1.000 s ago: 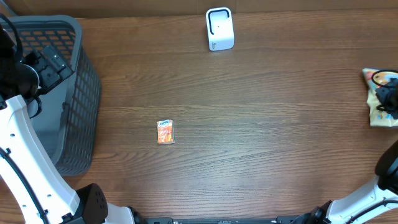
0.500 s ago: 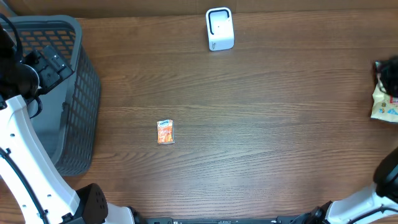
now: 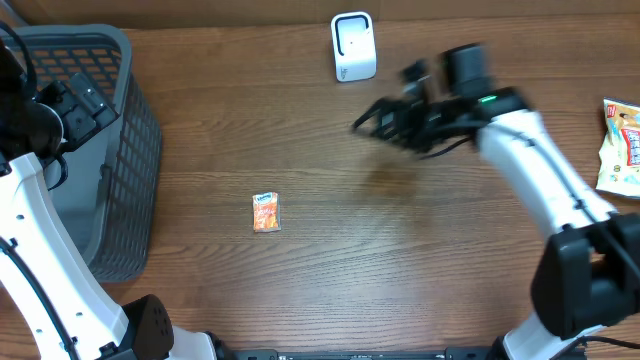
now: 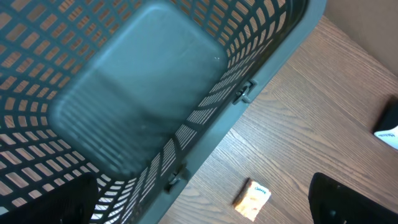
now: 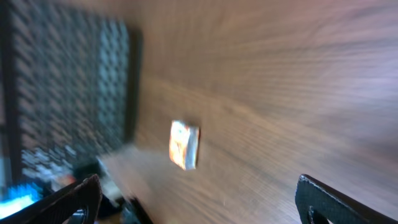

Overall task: Scan the item barcode
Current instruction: 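Swing the right gripper left and down onto the orange tissue packet, then grasp the orange tissue packet and lift it with the right gripper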

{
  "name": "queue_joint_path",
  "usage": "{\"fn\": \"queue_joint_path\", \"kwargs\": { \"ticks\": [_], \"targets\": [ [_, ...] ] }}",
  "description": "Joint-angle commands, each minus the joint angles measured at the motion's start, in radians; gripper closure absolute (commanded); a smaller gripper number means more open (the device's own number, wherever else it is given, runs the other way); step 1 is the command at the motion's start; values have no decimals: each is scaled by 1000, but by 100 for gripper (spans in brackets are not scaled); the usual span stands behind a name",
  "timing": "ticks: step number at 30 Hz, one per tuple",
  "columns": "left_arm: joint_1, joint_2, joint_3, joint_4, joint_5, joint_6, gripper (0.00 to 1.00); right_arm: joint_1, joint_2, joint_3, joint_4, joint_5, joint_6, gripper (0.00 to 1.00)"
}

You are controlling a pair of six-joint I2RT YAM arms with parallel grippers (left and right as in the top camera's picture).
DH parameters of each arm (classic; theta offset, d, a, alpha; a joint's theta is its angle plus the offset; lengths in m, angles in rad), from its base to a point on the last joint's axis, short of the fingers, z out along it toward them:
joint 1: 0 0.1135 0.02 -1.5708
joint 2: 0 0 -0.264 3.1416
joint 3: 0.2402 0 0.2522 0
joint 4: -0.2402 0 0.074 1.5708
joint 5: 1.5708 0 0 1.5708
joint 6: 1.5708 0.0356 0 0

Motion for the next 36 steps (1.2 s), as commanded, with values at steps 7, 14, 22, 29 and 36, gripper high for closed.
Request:
{"fn": "queue_joint_path", "kwargs": {
  "ticks": [7,14,22,29,36],
  "targets": [
    [-2,0,-2,1,-9,12,0,462,78,-17,132,547,309,22],
    [-2,0,-2,1,-9,12,0,580,243,-17,282,544,384,38],
    [-2,0,-2,1,-9,12,0,591,285,-17,274,533,410,52],
    [-2,0,-2,1,-9,12,0,620,328,-17,308,506,417,51],
    [-2,0,-2,1,-9,12,0,582,337,13,174,603,416,74]
  ]
}}
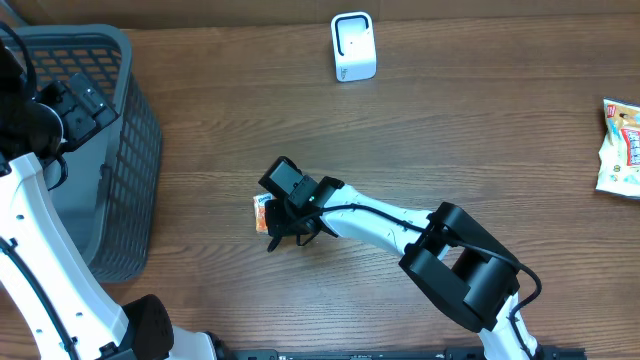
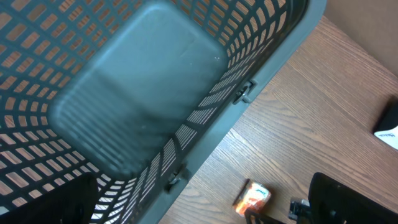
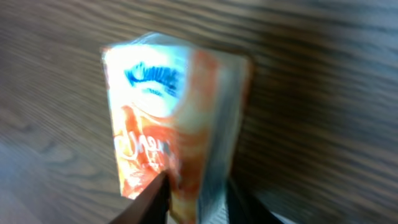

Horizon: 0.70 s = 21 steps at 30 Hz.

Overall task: Scan the item barcode
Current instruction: 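Grasp the orange tissue packet and lift it with the right gripper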

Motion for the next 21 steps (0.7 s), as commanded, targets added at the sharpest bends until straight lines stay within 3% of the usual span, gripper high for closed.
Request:
{"fn": "queue_joint_path", "kwargs": {
  "ticks": [1,7,10,11,15,18,21],
  "targets": [
    [-2,0,-2,1,-9,12,0,-51,8,42,-119,90,-9,74],
    [-2,0,-2,1,-9,12,0,-215,-7,144,-386,41,-285,80],
    [-2,0,-2,1,-9,12,0,-296,-7,144,-449,-41,-445,79],
    [-2,0,-2,1,-9,12,0,-326,-7,144,-468,-65,-482,75],
    [-2,0,-2,1,-9,12,0,-449,-7,144,-459,-248,-566,68],
    [-2,0,-2,1,-9,12,0,-463,-7,144,-435,-265,-579,68],
    [-2,0,-2,1,-9,12,0,-463,-7,144,-430,-317,-713,64]
  ]
}}
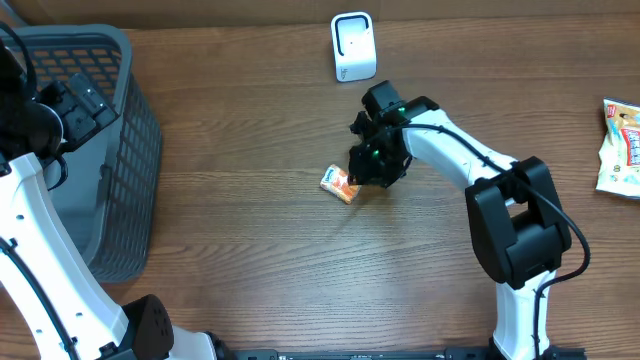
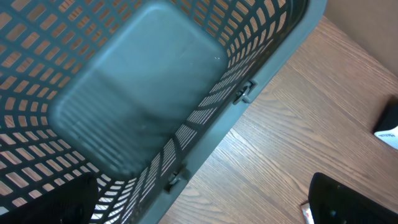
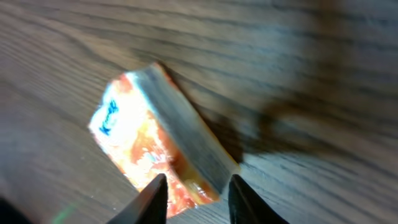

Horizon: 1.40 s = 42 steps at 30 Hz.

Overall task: Scan the item barcode
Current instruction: 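Grasp the orange tissue packet and lift it with the right gripper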

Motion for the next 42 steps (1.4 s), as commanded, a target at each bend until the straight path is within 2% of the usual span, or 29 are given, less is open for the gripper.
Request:
{"fn": "queue_joint_path", "kwargs": {
  "ticks": [1,4,7,12,20,25,29,30,33,35,39,42],
  "targets": [
    [-2,0,-2,2,-9,12,0,5,-7,19,5,-86,-174,62],
    [-2,0,-2,2,-9,12,0,5,-7,19,10,-37,-227,57],
    [-2,0,-2,2,-9,12,0,5,-7,19,32,40,-271,57],
    [-2,0,-2,2,-9,12,0,5,-6,19,80,48,-383,57],
    [-2,0,-2,2,-9,12,0,11,16,16,102,35,-397,58],
    [-2,0,-2,2,-9,12,0,38,58,15,95,-74,-396,58],
    [-2,0,-2,2,-9,12,0,63,68,15,96,-53,-391,58],
    [-2,0,-2,2,-9,12,0,66,73,15,100,-20,-358,59],
    [-2,0,-2,2,-9,12,0,66,89,15,118,56,-248,83],
    [-2,0,-2,2,-9,12,0,63,90,15,122,55,-209,91],
    [-2,0,-2,2,-9,12,0,51,87,18,117,42,-87,96],
    [-2,0,-2,2,-9,12,0,17,83,21,106,-171,-77,96]
  ]
}}
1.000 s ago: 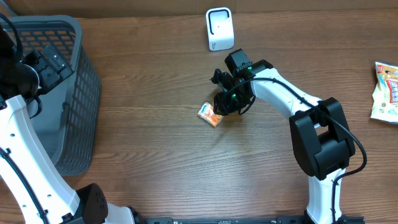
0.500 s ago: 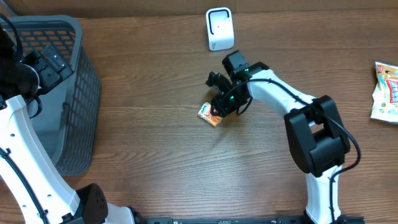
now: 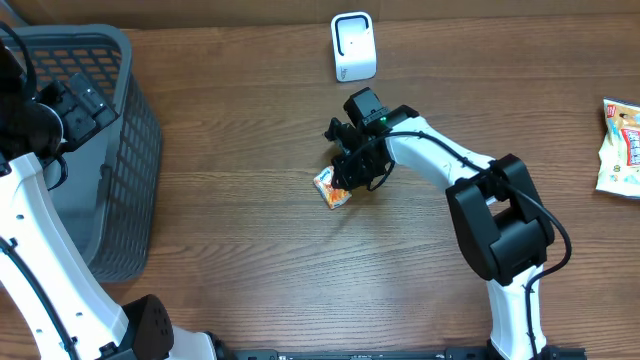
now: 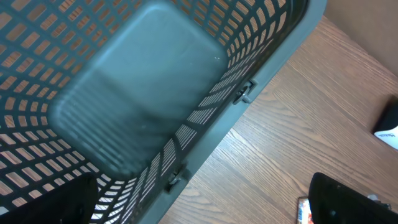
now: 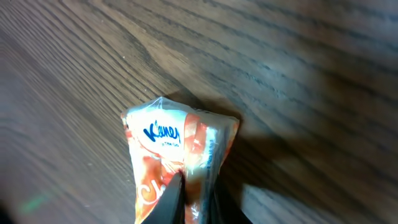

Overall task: Scan the item barcode
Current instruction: 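Grasp the orange tissue packet and lift it with the right gripper, then hold the orange tissue packet up to the white scanner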

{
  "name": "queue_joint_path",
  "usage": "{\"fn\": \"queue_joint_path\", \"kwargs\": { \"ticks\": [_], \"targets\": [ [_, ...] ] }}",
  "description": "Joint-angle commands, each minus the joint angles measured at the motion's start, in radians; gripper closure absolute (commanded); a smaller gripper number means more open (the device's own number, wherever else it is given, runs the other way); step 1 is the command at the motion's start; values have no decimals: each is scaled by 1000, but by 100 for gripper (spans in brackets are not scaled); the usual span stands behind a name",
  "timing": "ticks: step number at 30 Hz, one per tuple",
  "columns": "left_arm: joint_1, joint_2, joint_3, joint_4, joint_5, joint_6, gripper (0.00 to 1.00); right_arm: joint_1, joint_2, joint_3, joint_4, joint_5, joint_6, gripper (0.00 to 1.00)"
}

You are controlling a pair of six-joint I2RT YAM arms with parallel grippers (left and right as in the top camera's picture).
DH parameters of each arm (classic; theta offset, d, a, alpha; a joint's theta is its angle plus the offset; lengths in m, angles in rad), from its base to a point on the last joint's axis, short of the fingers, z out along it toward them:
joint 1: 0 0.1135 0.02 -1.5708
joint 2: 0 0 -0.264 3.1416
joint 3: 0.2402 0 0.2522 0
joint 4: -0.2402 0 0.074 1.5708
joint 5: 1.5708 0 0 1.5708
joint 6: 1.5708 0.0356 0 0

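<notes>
A small orange-and-white packet (image 3: pixel 332 187) hangs near the table's middle, pinched by my right gripper (image 3: pixel 352 170). The right wrist view shows the packet (image 5: pixel 177 146) end-on, blue print uppermost, with the gripper (image 5: pixel 196 202) shut on its lower part. Whether it touches the wood I cannot tell. The white scanner (image 3: pixel 353 46) stands at the far edge, well beyond the packet. My left gripper (image 4: pixel 199 211) is open over the grey basket (image 4: pixel 137 93), and the packet's edge (image 4: pixel 303 210) peeks in by its right finger.
The grey mesh basket (image 3: pixel 120 170) fills the table's left side under the left arm. A white snack bag (image 3: pixel 620 145) lies at the right edge. Bare wood lies between the packet and the scanner.
The right gripper and the packet have shifted slightly to the left. The packet has turned in the grip and now shows its narrow end to the wrist camera. The left arm is unchanged.
The packet first lay flat left of centre while my right gripper was open, high on the right. Then the gripper was down at the packet. Later it held the packet at mid-table below the scanner, and it still holds it there, a little further left.
</notes>
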Motion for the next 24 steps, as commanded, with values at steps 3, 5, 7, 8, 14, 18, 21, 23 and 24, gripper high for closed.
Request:
{"fn": "queue_joint_path", "kwargs": {
  "ticks": [3,5,7,8,14,18,21,23,24],
  "targets": [
    [-2,1,-2,1,-9,12,0,-97,26,30,-14,-397,61,96],
    [-2,0,-2,1,-9,12,0,-136,26,35,-5,-562,61,96],
    [-2,0,-2,1,-9,12,0,-200,26,35,13,-779,65,96],
    [-2,0,-2,1,-9,12,0,-216,26,35,13,-819,65,96],
    [-2,0,-2,1,-9,12,0,-331,27,35,11,-1025,65,96],
    [-2,0,-2,1,-9,12,0,-389,27,35,19,-1105,117,96],
    [-2,0,-2,1,-9,12,0,-420,27,35,19,-1105,137,96],
    [-2,0,-2,1,-9,12,0,-445,27,35,22,-1105,156,96],
    [-2,0,-2,1,-9,12,0,-453,27,35,28,-1105,167,96]
  ]
}}
